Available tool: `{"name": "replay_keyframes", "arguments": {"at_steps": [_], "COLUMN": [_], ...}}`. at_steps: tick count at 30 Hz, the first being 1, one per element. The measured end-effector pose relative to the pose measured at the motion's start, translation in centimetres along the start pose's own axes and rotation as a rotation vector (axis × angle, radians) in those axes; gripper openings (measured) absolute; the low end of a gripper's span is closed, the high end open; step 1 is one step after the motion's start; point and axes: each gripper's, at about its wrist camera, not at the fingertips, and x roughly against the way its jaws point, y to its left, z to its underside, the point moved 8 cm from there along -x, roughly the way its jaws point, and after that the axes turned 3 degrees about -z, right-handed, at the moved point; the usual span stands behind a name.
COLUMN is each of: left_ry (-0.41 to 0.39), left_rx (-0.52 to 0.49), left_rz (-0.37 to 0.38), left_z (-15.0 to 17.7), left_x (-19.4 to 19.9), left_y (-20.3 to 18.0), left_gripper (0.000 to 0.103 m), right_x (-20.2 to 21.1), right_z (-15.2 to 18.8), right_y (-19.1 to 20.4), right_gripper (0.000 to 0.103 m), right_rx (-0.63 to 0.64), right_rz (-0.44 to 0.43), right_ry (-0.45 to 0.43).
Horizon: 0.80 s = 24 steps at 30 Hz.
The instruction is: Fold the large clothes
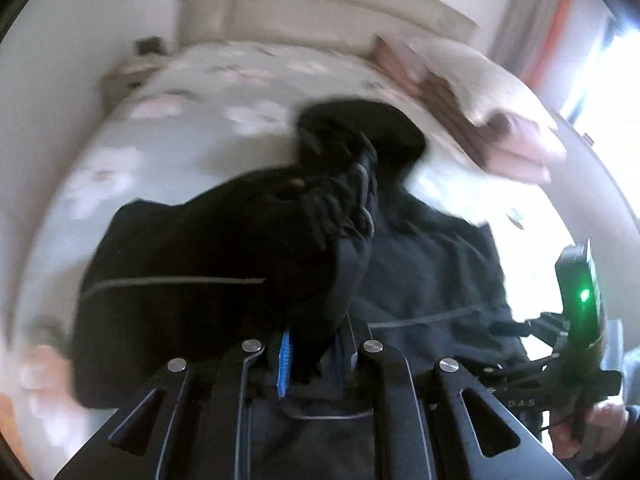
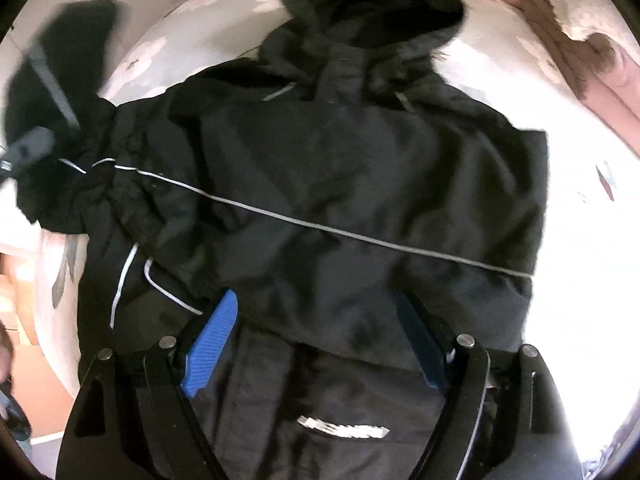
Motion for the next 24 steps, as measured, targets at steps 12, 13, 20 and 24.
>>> {"name": "replay_keyframes", "arguments": {"at_steps": [12,13,20,24], "left_ry": [0.244,0.262,0.214,0.180], "left_rx": [0.279,0.311,0.323,0.303], "left_rz": [0.403,0.419,0.259,0.124], "left_z": [5.4,5.5,5.5,5.4], "left_x": [-9.0,-9.2,-4.9,-3.3], "left_y": [-8.1,-8.1,-3.3,0.0], "left_gripper": [0.043,0.044,0.049,0.049], "right_x": [1.2,1.3,0.7,-1.5], "right_z": [2.5,2.4,-1.2,-3.6], "right_y": [-7.5,-7.8,-4.9,-2.5], "right_gripper": [0.083,0.084,0.085,0.085], "right_rx": [-0.055,-0.063,-0.110,-0.131], "right_rz": [0.033,0.020,-0.168,-0.200], "right_ry": [-0.014,-0.020,-0.049,-0.033]}}
